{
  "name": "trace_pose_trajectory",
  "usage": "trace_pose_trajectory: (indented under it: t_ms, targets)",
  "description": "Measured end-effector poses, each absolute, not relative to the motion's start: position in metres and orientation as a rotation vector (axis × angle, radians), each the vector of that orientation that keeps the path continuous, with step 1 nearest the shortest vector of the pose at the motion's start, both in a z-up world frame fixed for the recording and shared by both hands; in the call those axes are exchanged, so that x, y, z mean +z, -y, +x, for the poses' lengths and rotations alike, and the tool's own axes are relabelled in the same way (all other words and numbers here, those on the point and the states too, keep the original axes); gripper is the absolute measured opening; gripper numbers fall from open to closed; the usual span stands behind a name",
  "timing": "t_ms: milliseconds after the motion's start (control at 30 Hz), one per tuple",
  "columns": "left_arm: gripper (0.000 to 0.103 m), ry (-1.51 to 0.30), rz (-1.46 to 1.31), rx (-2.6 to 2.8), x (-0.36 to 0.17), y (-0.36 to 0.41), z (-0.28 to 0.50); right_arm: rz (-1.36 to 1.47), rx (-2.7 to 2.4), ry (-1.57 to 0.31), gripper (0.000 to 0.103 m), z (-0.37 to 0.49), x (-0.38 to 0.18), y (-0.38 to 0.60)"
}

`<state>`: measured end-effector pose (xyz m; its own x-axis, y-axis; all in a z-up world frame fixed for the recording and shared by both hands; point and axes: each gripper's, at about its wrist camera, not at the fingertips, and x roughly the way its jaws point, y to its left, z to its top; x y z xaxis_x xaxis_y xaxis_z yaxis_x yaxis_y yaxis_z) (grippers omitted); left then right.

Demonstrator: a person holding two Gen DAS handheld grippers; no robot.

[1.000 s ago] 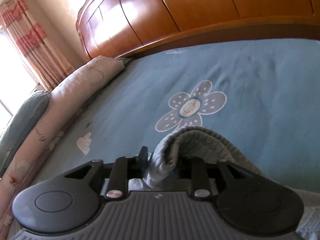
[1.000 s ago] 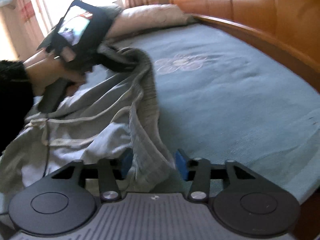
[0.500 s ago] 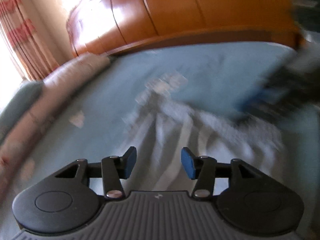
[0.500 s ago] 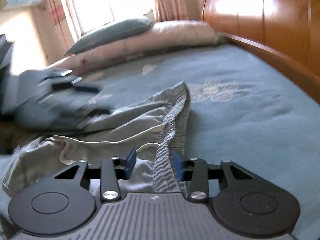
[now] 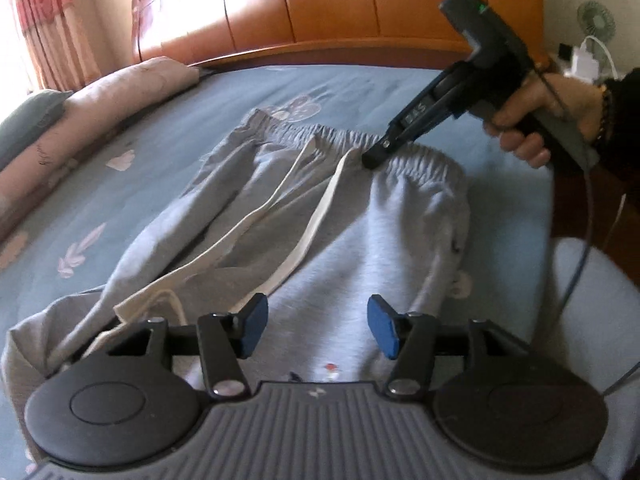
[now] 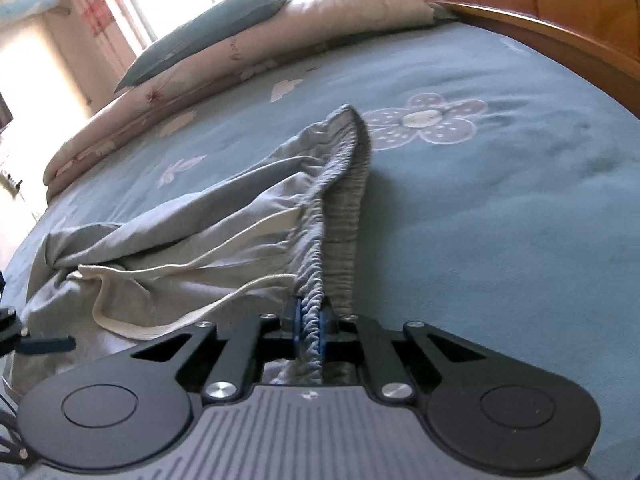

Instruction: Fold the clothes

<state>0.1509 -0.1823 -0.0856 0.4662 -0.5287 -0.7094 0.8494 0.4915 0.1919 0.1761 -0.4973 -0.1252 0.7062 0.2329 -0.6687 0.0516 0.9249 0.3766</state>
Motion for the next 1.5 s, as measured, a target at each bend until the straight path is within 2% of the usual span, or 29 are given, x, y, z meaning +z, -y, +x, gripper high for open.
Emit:
trace_pose_trajectory:
  t_ms: [133,167,300,367,600,833,933,1100,1200,1500]
  targets:
    - [0.059,-0.665,0.580,-0.910,-0.096,0.190,0.152,0.441,0.077,-0.805,0.017,0.175,-0.135,0.502]
    - [0.059,-0.678,0.574,-0.903,-0.098,0.190,0.152,0.446,0.066,-0.800,0.024,0.172,-0.132,0.502]
    - [0.059,-0.675,0.561,-0.882,-0.095,0.183,0.147,0.382,0.013,-0.760,0.029,0.151,-0.109,0.492]
    - [0.059,-0.645,0.571,-0.870,-0.088,0.178,0.140,0.362,0.008,-0.729,0.042,0.135,-0.097,0.486]
    - [0.062,-0.588,0.627,-0.814,-0.079,0.157,0.111,0.481,0.109,-0.697,0.048,0.101,-0.087,0.466]
    - [0.062,-0.570,0.719,-0.789,-0.086,0.139,0.086,0.637,0.125,-0.755,0.052,0.087,-0.115,0.447]
    - [0.062,-0.554,0.788,-0.783,-0.095,0.137,0.080,0.710,0.115,-0.771,0.059,0.078,-0.126,0.447]
    - [0.062,-0.531,0.899,-0.770,-0.111,0.135,0.074,0.835,0.061,-0.775,0.062,0.065,-0.142,0.461]
    - [0.062,-0.536,0.895,-0.778,-0.114,0.133,0.073,0.898,0.011,-0.762,0.067,0.061,-0.151,0.476]
    - [0.062,-0.491,0.824,-0.866,-0.110,0.160,0.075,1.024,0.075,-0.653,0.067,0.068,-0.174,0.494]
